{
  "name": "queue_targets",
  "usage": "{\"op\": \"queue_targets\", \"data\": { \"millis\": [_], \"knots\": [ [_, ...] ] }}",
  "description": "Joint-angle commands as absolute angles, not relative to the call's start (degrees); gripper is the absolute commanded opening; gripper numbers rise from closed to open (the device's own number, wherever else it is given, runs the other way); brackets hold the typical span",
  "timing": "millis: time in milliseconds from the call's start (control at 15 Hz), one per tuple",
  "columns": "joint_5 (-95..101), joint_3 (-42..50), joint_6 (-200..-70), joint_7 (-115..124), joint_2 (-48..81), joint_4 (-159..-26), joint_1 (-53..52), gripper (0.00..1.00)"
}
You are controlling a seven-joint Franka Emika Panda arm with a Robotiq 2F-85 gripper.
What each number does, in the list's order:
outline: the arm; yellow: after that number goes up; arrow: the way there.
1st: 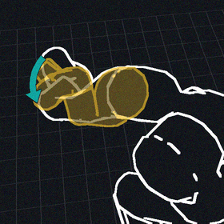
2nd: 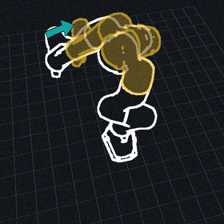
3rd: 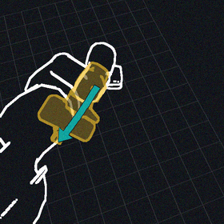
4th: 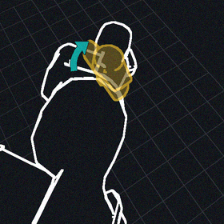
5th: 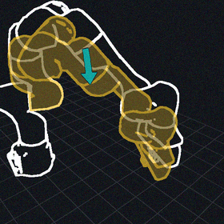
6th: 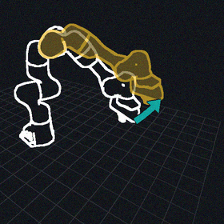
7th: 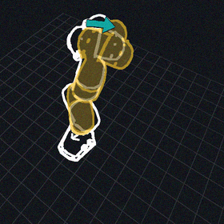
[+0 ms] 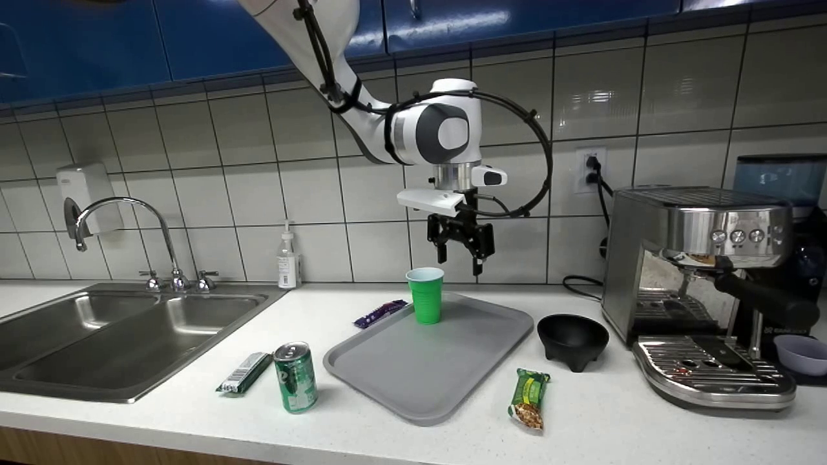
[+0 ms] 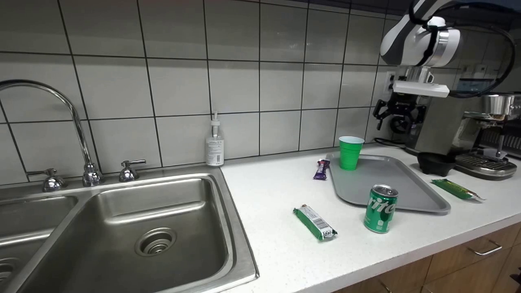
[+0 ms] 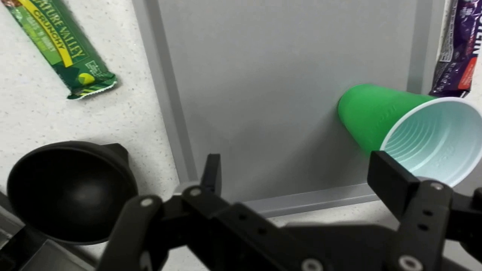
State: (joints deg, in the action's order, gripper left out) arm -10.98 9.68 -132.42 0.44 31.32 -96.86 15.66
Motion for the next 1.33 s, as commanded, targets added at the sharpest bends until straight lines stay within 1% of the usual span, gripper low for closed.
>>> {"op": "queue_targets", "data": {
  "millis": [0, 1267],
  "knots": [
    [-9.29, 10.25, -130.69, -2.21, 29.91, -97.14, 17.56, 1.0],
    [-6.71, 11.87, -132.92, -15.03, 30.8, -103.12, 23.93, 1.0]
  ]
}}
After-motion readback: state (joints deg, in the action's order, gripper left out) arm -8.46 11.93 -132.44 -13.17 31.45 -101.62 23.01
